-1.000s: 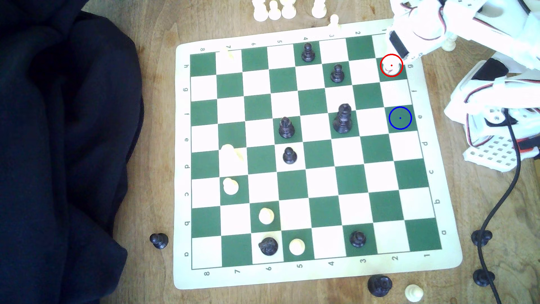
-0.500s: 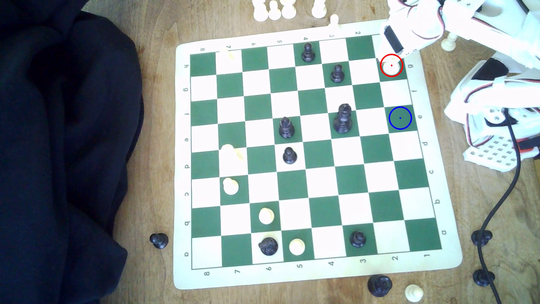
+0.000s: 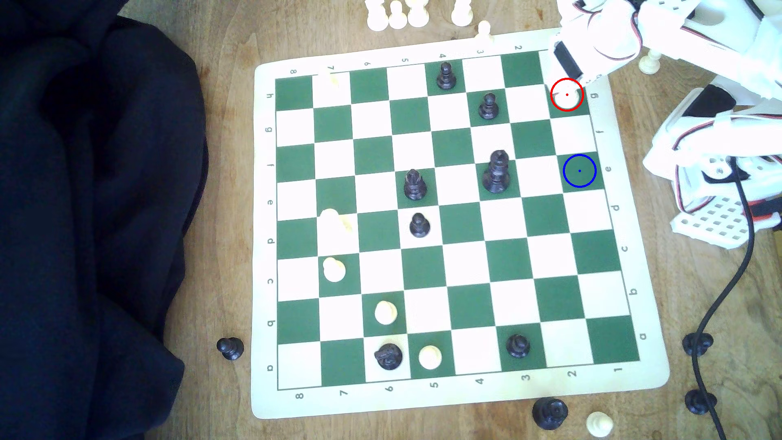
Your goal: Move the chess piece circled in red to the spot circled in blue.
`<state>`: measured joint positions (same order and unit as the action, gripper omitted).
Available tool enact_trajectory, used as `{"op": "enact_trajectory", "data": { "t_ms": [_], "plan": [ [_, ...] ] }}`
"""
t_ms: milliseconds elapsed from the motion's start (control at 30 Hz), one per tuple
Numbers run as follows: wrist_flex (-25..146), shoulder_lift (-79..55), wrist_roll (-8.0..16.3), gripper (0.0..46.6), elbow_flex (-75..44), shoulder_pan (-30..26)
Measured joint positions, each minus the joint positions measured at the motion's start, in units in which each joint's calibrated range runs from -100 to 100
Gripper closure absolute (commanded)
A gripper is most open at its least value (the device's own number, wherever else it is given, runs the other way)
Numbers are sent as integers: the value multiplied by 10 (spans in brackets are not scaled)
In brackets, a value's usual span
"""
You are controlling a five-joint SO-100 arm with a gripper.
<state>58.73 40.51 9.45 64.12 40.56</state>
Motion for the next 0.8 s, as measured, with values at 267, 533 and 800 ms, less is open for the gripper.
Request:
{"op": "enact_trajectory", "data": {
  "t_ms": [267, 533, 800],
  "plan": [
    [4, 0, 0, 464, 0, -7],
    [22, 9, -8, 464, 0, 1],
    [185, 90, -4, 464, -94, -46]
  ]
}}
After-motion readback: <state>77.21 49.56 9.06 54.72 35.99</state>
